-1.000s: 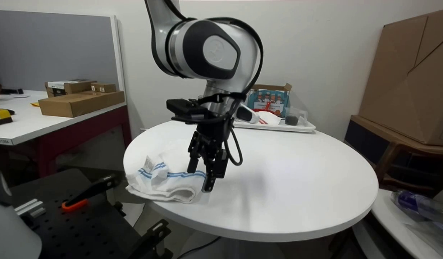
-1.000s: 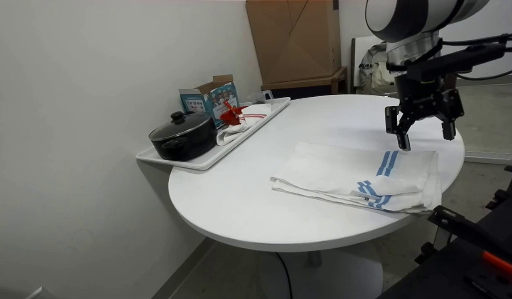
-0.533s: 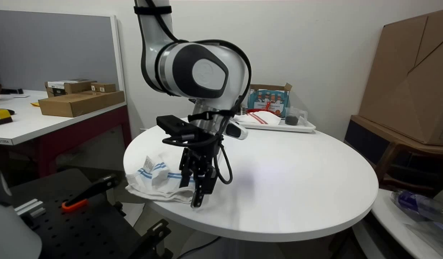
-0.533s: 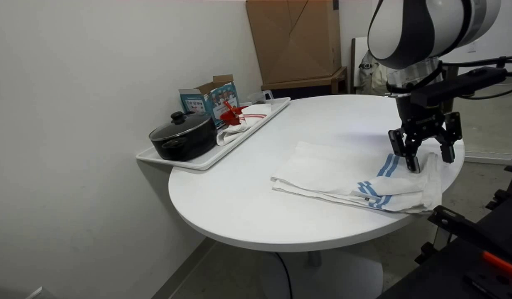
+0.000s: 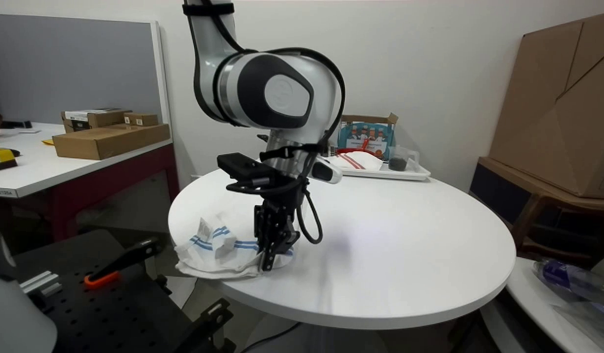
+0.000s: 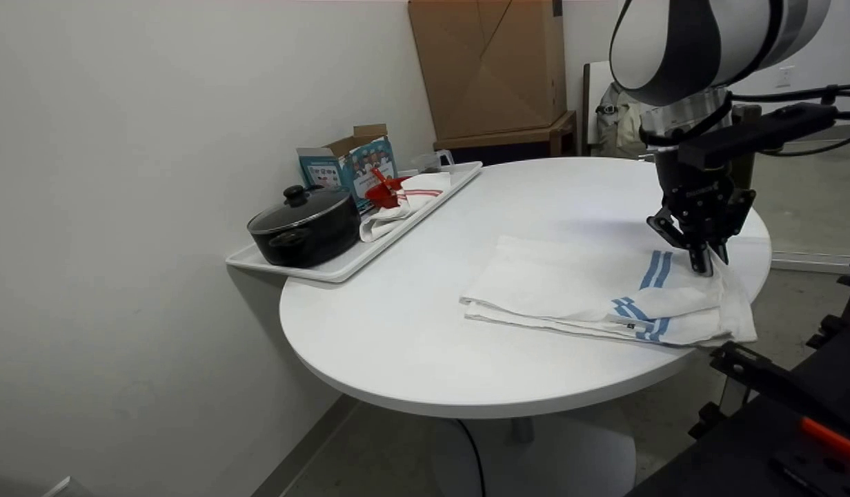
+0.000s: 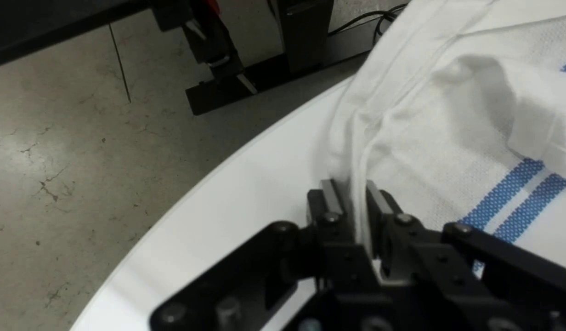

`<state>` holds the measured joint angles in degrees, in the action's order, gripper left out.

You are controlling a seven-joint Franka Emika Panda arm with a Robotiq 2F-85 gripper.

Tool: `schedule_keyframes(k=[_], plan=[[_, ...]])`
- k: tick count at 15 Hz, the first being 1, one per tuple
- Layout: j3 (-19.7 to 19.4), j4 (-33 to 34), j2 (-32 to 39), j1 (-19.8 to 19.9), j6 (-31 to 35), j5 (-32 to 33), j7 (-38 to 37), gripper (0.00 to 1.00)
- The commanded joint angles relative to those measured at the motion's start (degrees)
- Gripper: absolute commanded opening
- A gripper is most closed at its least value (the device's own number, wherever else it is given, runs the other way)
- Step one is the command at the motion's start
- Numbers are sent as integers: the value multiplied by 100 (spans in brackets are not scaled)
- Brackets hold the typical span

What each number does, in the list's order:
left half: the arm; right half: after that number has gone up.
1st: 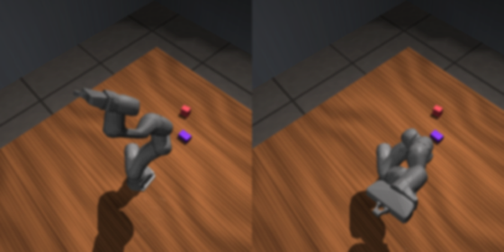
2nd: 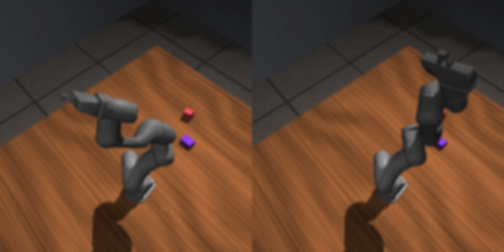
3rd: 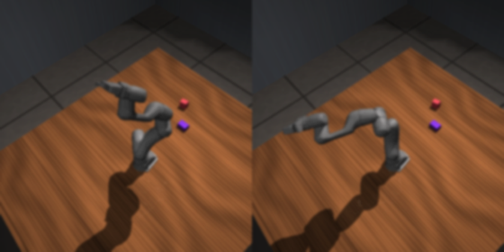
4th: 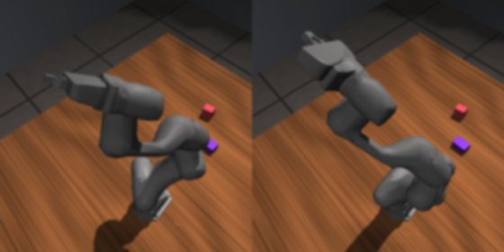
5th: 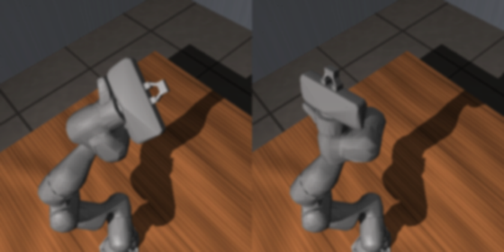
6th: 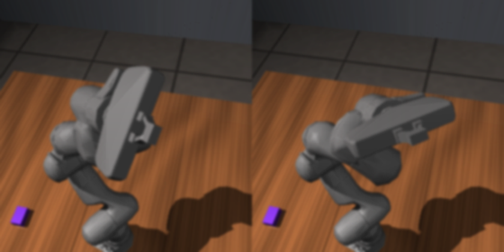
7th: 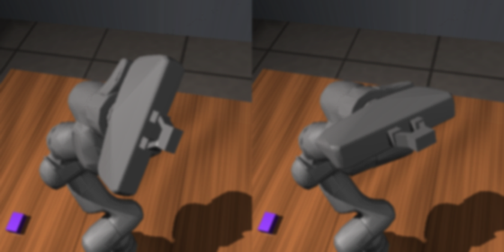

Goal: Fold the towel from right to left then bottom to top

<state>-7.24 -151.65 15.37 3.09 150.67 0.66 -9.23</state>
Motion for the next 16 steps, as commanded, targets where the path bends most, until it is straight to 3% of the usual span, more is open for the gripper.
schedule_keyframes(k=[1,4,7,8,13,16], plan=[[-6,-330,-697,3,-141,-8,24,5],[29,-659,-1455,95,-281,-137,172,11],[10,-968,-2245,189,-436,-273,305,10],[6,-570,-2156,212,-685,-395,404,8],[-67,-721,-3076,313,-1132,-584,692,9],[-110,-544,-3252,318,-1414,-692,820,10]])
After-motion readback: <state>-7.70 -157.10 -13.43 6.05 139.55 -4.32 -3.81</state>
